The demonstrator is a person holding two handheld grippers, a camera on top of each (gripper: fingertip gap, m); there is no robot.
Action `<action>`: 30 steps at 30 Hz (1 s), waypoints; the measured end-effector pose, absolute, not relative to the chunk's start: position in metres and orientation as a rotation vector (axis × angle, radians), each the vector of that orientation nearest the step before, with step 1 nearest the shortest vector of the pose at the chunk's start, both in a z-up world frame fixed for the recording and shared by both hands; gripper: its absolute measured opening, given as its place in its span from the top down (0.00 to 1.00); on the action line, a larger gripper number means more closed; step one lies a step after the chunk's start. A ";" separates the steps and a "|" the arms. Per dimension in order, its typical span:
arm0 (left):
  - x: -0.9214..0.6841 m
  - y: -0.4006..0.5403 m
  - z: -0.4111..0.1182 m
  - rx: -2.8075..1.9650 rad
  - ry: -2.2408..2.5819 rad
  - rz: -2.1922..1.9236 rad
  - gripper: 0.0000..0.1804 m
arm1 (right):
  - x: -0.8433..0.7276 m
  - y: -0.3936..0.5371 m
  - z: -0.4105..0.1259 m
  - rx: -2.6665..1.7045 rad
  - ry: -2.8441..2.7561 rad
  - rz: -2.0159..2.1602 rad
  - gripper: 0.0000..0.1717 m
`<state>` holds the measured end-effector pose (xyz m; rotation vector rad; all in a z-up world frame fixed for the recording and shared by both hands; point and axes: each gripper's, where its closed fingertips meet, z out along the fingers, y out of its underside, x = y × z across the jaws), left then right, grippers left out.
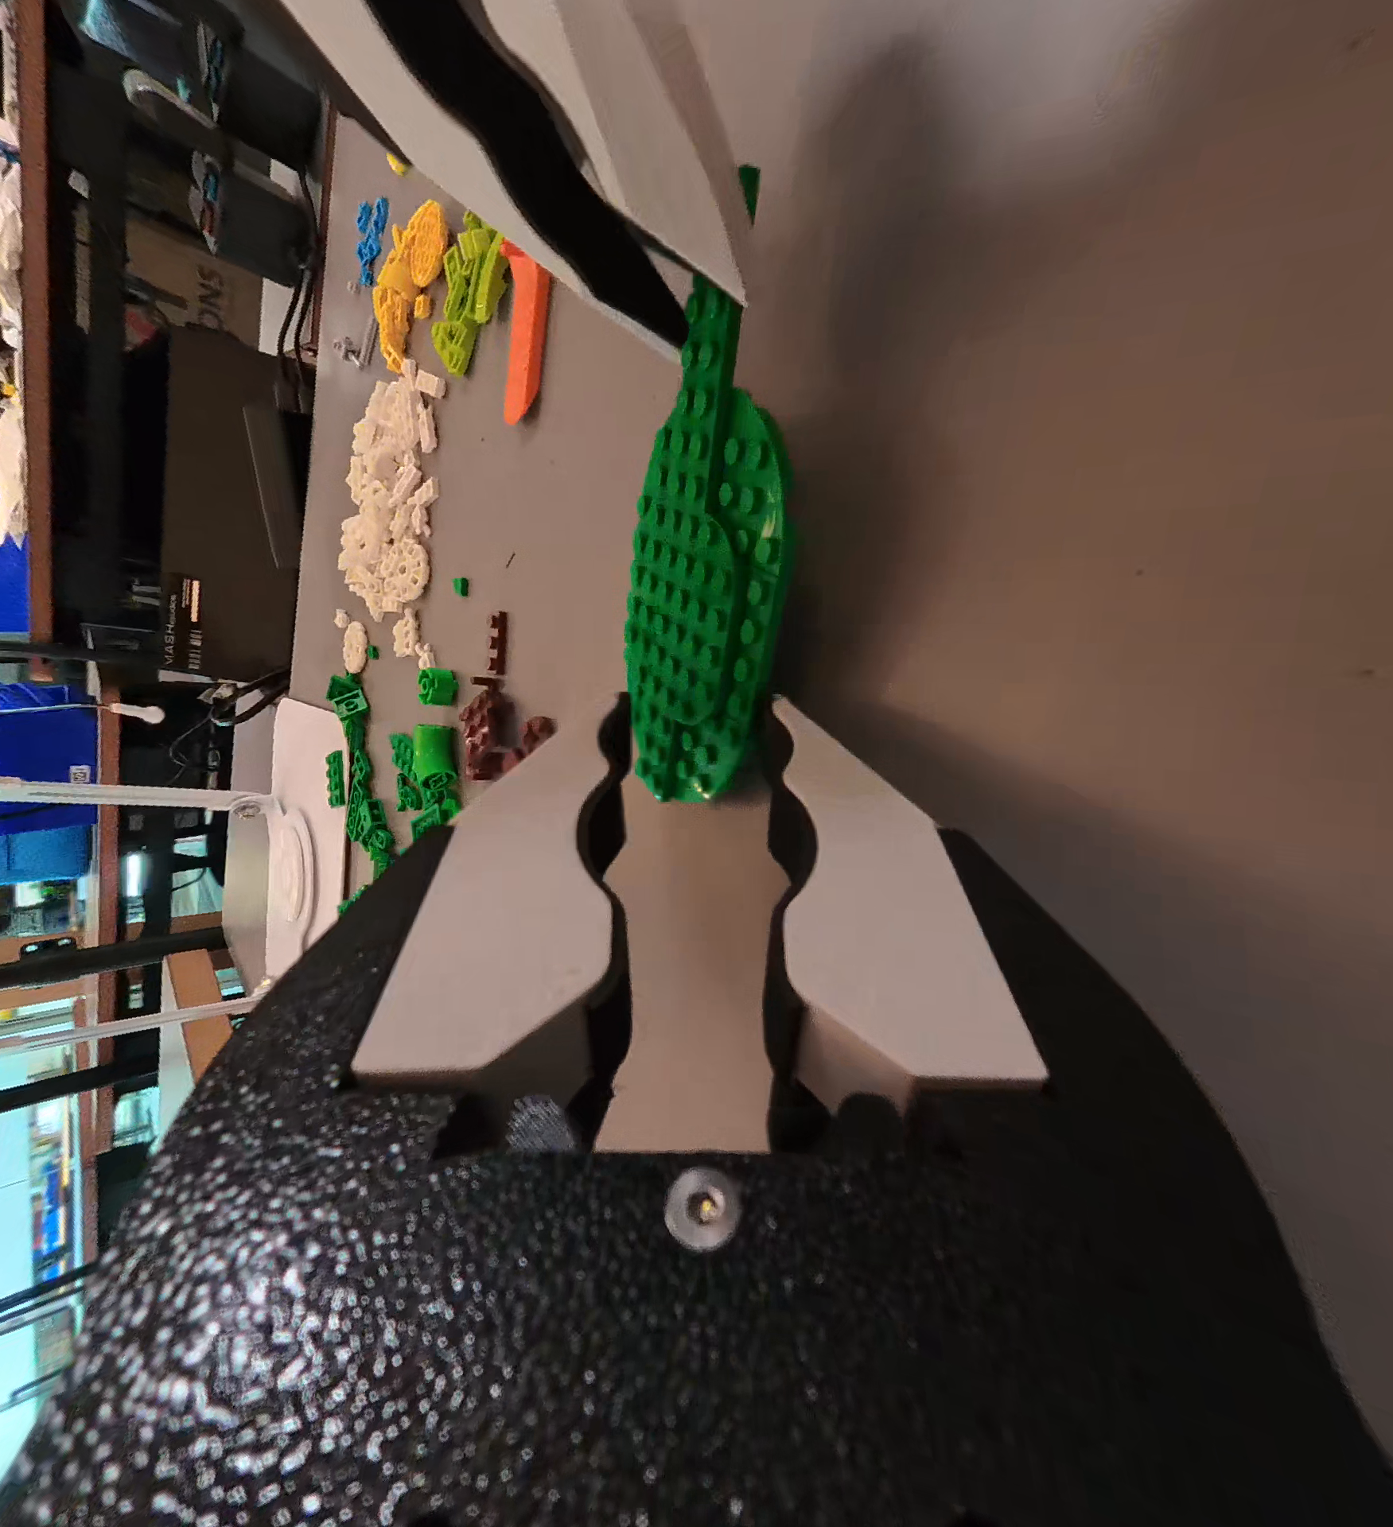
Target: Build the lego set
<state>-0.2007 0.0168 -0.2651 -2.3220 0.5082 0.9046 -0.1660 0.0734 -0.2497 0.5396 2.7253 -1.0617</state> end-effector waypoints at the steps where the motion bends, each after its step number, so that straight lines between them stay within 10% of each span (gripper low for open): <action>1: -0.201 0.017 -0.267 -2.317 0.517 0.914 0.90 | -0.166 0.073 -0.251 0.525 2.756 -1.067 0.89; 10: -0.213 0.019 -0.247 -2.248 0.357 0.932 0.98 | -0.191 0.048 -0.227 0.387 3.212 -1.446 0.57; 17: -0.210 0.018 -0.238 -2.249 0.306 0.784 0.98 | -0.214 0.045 -0.243 0.190 3.649 -1.177 0.95; 25: -0.219 0.001 -0.217 -2.093 0.203 0.873 0.49 | -0.206 0.034 -0.204 0.833 2.744 -1.668 0.96; 30: -0.225 -0.016 -0.184 -1.843 0.495 1.448 0.51 | -0.198 0.028 -0.173 1.025 2.066 -1.687 0.96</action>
